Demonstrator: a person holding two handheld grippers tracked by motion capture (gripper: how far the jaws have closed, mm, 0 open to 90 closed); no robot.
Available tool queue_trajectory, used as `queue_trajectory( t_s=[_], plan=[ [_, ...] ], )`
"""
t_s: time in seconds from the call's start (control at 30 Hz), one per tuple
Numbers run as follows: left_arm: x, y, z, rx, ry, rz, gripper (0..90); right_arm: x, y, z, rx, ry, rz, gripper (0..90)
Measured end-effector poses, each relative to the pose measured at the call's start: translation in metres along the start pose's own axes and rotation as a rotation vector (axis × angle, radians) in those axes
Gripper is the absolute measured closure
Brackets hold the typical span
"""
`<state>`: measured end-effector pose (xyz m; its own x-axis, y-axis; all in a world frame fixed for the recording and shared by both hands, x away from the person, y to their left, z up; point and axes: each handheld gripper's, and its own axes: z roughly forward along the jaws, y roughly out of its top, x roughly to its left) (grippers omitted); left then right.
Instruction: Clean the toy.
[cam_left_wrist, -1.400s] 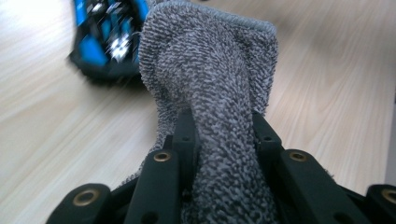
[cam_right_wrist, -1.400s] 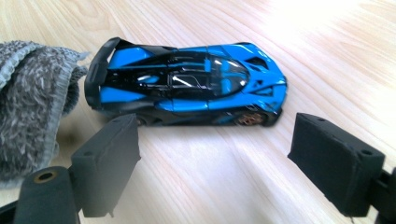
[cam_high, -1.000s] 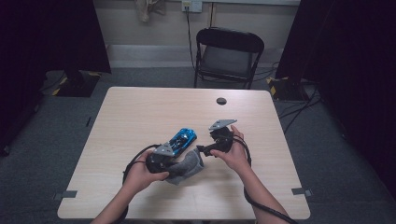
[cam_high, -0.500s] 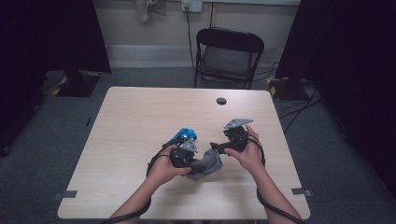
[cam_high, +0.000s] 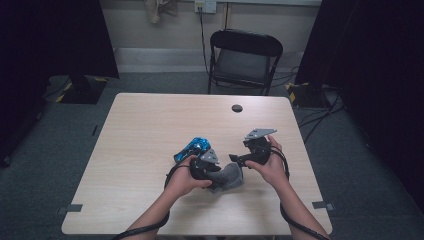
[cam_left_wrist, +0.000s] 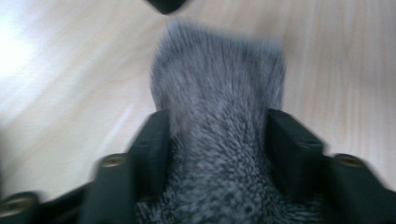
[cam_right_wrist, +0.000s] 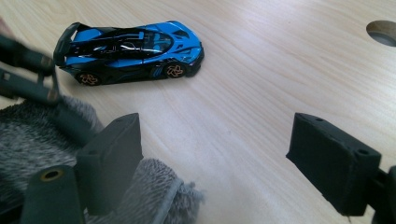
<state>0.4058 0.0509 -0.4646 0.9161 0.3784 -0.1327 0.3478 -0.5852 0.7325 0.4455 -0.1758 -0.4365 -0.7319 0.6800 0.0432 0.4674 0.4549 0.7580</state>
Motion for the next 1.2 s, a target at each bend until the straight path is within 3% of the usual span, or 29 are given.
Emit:
queue_trajectory(
  t_s=[0.17,0.27,0.53,0.73,0.83,0.87,0.93,1.2],
  plan=[
    [0.003,-0.006,-0.015,-0.014,0.034,-0.025,26.0,0.001,-0.002,-0.002,-0.001,0.01,0.0,16.9],
    [0.001,-0.012,-0.024,-0.012,0.048,-0.021,25.0,0.003,-0.002,-0.002,-0.001,0.014,-0.007,17.0],
    [-0.004,-0.038,-0.044,-0.024,0.076,-0.065,22.3,0.011,-0.001,0.003,0.009,0.034,-0.021,17.1],
    [-0.005,-0.044,-0.04,-0.027,0.095,-0.056,21.1,0.015,0.0,0.006,0.004,0.045,-0.028,17.1],
    [-0.003,-0.046,-0.038,-0.032,0.108,-0.067,24.8,0.016,0.0,0.007,0.005,0.049,-0.033,17.1],
    [0.001,-0.047,-0.035,-0.014,0.12,-0.051,33.4,0.017,-0.001,0.009,0.006,0.055,-0.035,17.0],
    [0.004,-0.047,-0.033,-0.01,0.119,-0.061,38.4,0.018,-0.001,0.01,0.0,0.065,-0.032,17.0],
    [0.02,-0.034,-0.025,-0.023,0.189,-0.058,37.5,0.026,0.001,0.014,0.002,0.097,-0.049,17.2]
  ],
)
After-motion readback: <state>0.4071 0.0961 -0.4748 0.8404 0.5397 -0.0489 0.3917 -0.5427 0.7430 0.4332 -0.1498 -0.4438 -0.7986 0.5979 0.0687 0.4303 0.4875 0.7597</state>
